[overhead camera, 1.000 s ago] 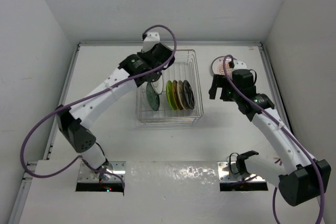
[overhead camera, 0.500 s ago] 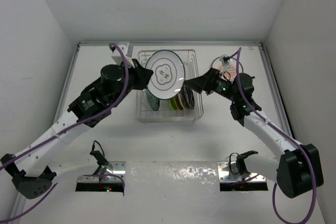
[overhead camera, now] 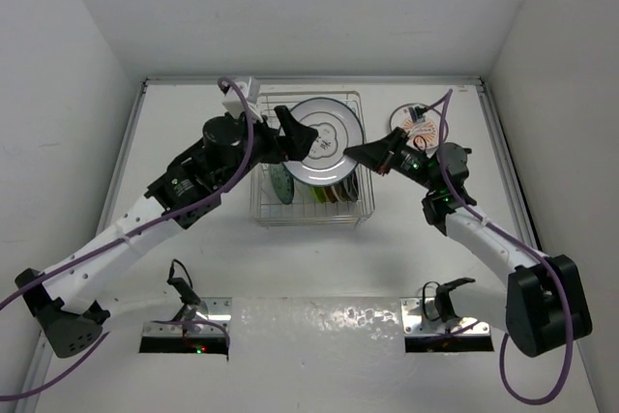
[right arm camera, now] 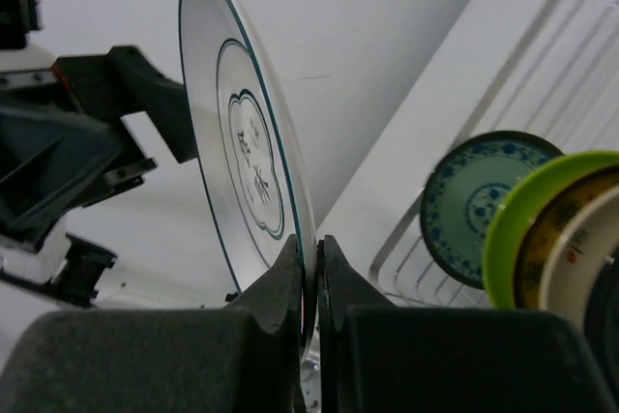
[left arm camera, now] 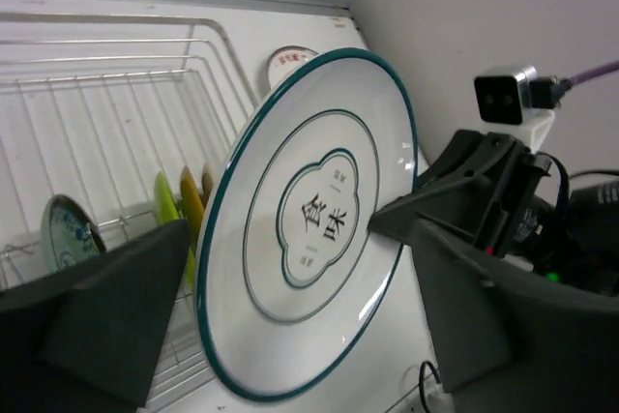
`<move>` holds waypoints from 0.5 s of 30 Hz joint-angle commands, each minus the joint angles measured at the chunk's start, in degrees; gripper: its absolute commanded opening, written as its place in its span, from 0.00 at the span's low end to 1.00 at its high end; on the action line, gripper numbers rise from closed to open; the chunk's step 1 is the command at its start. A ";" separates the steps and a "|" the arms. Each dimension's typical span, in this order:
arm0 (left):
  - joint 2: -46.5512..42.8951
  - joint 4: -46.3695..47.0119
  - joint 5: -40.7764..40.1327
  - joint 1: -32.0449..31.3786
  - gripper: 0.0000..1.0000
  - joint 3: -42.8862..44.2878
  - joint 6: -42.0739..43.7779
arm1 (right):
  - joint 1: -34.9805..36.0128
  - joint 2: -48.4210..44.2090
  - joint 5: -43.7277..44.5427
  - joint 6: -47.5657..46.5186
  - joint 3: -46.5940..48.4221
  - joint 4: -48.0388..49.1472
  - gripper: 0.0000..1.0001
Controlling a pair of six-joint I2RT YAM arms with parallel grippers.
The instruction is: Unload the plates from the dish rack
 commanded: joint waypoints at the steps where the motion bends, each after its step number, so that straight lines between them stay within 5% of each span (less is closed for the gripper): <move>1: 1.21 -1.52 -7.89 -0.46 0.99 2.98 -2.49 | -3.44 -0.40 6.48 -0.09 -0.96 -3.14 0.00; 4: 3.85 -11.18 -15.72 -0.46 1.00 6.05 -2.06 | -8.96 -1.11 12.29 0.34 -1.05 -16.32 0.00; 15: 0.78 -14.46 -18.73 -0.38 1.00 0.35 2.60 | -29.01 15.75 15.12 -1.59 8.87 -25.76 0.02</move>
